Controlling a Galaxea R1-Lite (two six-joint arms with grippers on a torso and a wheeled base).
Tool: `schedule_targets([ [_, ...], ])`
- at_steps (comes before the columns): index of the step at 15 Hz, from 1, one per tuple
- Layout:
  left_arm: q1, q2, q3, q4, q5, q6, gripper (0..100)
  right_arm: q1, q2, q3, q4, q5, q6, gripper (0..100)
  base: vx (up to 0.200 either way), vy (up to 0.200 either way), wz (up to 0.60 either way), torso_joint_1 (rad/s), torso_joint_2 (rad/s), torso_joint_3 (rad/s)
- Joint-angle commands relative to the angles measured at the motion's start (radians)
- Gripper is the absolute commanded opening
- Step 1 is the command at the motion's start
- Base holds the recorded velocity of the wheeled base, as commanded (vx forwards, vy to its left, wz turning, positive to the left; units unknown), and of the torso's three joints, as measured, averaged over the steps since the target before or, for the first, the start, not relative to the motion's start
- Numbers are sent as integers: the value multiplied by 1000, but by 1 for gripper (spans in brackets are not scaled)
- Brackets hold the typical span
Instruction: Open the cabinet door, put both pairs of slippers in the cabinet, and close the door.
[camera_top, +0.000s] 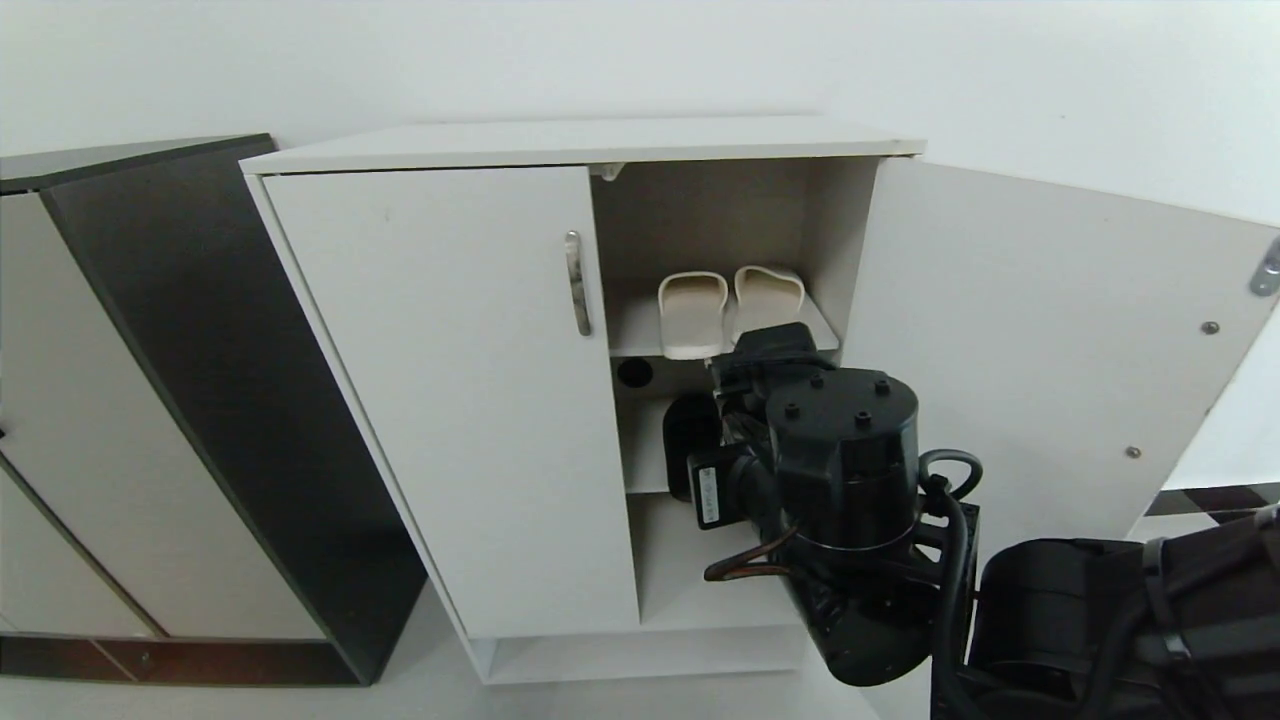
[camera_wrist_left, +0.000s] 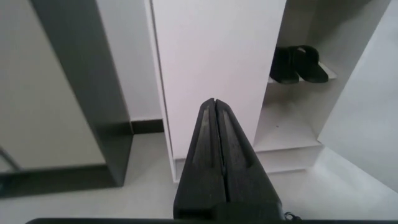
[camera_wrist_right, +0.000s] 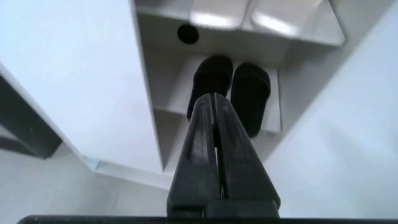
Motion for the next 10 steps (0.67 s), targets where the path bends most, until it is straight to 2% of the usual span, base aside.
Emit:
schedule_targets([
  [1, 0, 0, 0, 0, 0, 0, 0, -16, 13, 7, 0, 3, -1, 0, -200, 0, 0, 7, -2, 7],
  [5, 0, 0, 0, 0, 0, 0, 0, -27, 26, 18, -28, 15, 1, 0, -200, 0, 0, 4, 2, -1],
  [10, 0, 0, 0, 0, 0, 0, 0, -48, 32, 55, -131, 80, -8, 0, 0, 0, 0, 0, 0, 0],
])
